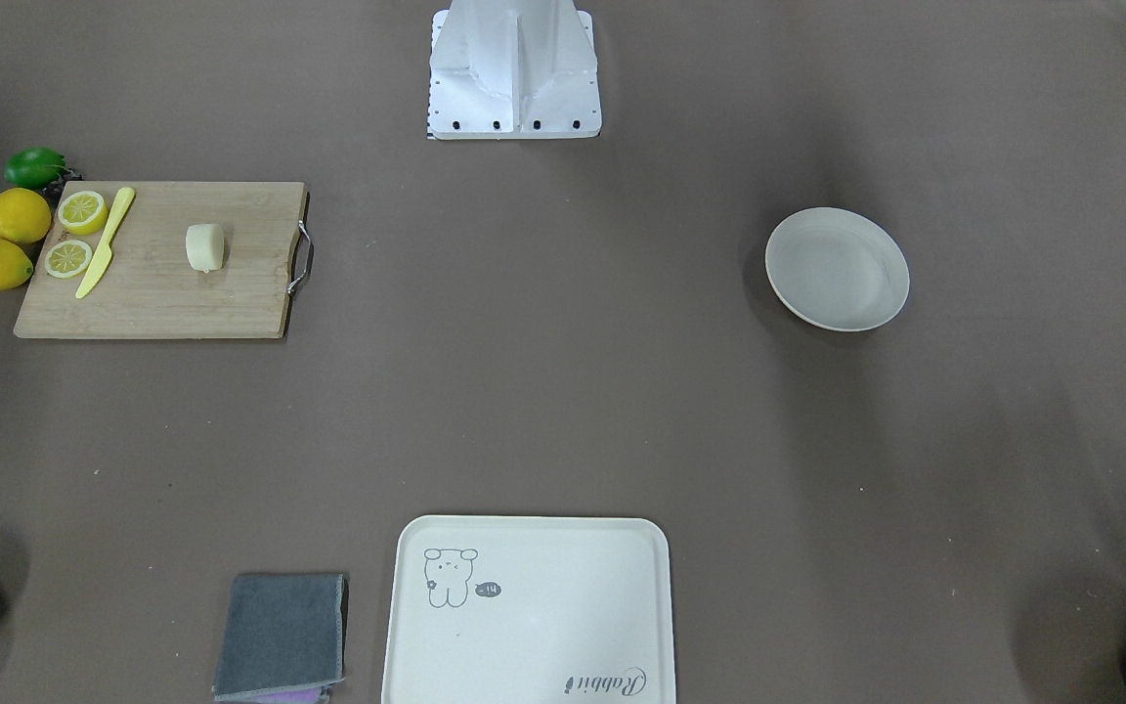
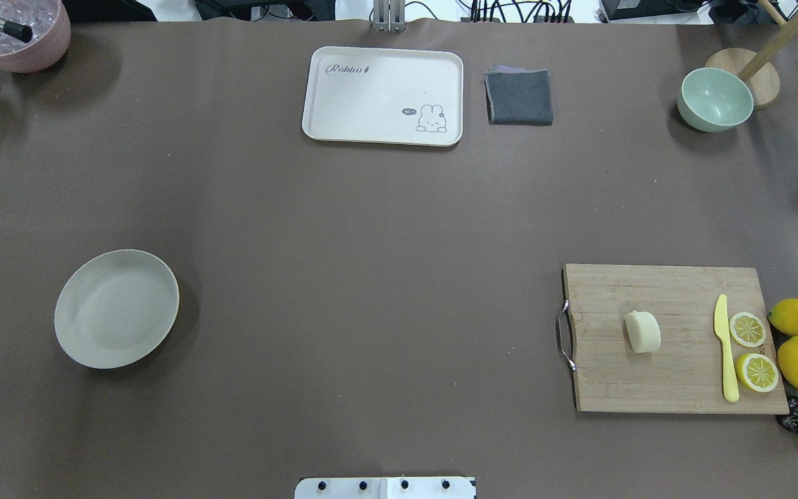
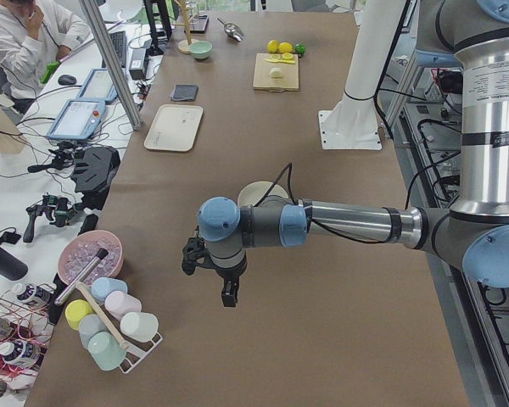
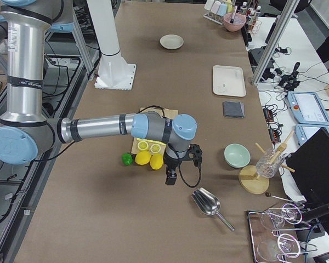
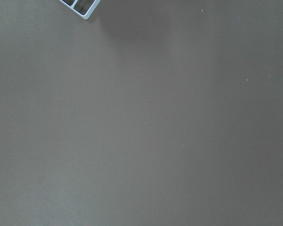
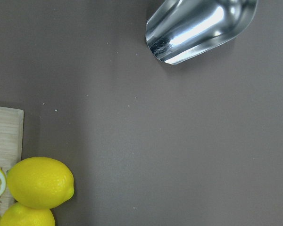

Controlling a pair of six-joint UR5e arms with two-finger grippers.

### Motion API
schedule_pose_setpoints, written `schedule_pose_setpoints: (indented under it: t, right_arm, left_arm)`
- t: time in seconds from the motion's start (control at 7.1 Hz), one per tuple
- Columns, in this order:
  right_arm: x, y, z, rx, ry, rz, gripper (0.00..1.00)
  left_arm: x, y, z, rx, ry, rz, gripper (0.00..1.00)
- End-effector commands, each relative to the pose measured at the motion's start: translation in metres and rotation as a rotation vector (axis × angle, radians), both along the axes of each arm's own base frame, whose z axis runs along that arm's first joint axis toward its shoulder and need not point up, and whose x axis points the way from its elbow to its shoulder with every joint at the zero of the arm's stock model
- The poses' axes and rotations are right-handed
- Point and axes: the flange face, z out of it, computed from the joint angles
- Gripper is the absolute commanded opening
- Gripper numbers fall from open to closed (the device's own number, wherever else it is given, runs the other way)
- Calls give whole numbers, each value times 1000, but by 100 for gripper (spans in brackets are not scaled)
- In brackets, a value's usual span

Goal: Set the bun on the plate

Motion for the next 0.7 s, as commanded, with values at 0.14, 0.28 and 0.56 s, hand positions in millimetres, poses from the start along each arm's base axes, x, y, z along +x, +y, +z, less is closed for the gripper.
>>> schedule_pose_setpoints:
  t: [0.14, 0.28, 0.56]
  right_arm:
    - [0, -1, -1, 2, 0, 0, 100]
    - [0, -1, -3, 7, 0, 0, 100]
    - [1, 3, -14, 29, 7, -1, 100]
  left_arm:
    - [-1, 1, -1, 5, -14, 3, 98]
    - [-1, 0, -3, 10, -14, 3, 98]
    - [-1, -1, -11, 27, -13, 4, 98]
